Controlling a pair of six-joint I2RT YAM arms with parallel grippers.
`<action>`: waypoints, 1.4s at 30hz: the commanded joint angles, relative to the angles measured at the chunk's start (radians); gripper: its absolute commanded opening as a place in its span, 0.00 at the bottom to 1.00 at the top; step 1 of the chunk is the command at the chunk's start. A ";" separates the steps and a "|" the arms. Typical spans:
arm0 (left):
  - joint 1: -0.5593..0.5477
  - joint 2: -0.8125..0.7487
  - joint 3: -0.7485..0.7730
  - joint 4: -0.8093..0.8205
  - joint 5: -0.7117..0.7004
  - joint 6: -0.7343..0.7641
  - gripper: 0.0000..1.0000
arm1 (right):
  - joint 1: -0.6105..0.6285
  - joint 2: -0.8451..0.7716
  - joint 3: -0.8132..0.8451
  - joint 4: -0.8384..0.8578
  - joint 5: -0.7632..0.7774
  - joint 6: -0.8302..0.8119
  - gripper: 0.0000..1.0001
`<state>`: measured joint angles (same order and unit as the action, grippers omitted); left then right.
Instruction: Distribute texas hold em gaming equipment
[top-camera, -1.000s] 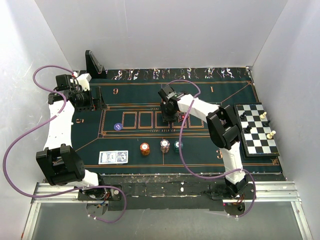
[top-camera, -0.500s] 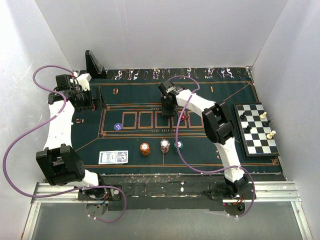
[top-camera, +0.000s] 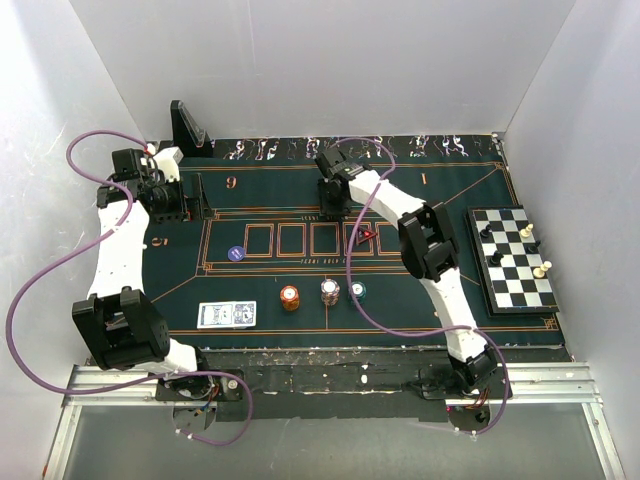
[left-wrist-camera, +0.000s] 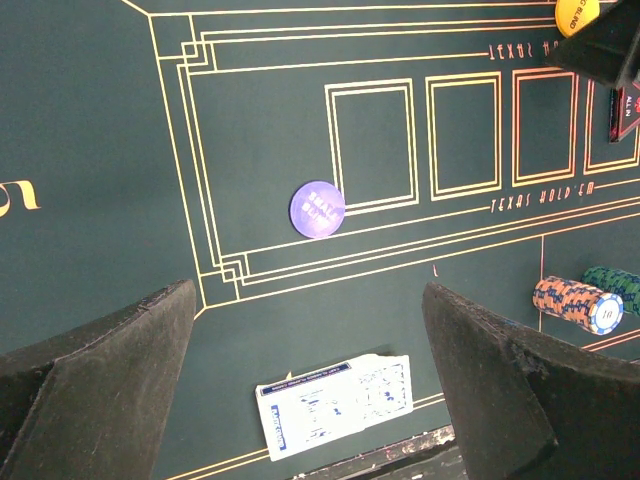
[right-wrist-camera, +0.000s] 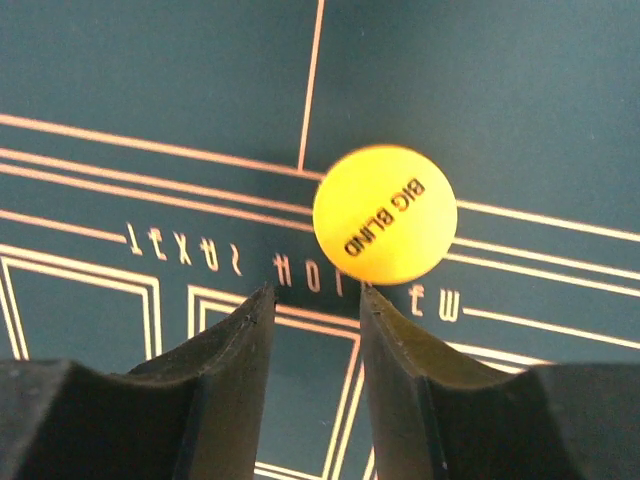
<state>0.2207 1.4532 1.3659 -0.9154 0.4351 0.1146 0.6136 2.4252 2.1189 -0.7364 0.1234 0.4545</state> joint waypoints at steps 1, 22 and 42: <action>0.006 0.007 0.032 0.004 0.016 0.003 0.98 | -0.014 -0.174 -0.235 0.112 0.037 -0.071 0.53; 0.008 0.036 0.053 0.006 0.027 -0.015 0.98 | -0.063 -0.057 -0.125 0.129 -0.054 -0.177 0.50; 0.011 0.047 0.055 0.003 0.001 0.000 0.98 | -0.026 0.051 0.138 0.020 -0.050 -0.129 0.47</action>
<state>0.2222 1.5078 1.3884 -0.9131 0.4351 0.1047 0.5808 2.5412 2.3077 -0.6834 0.0486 0.3050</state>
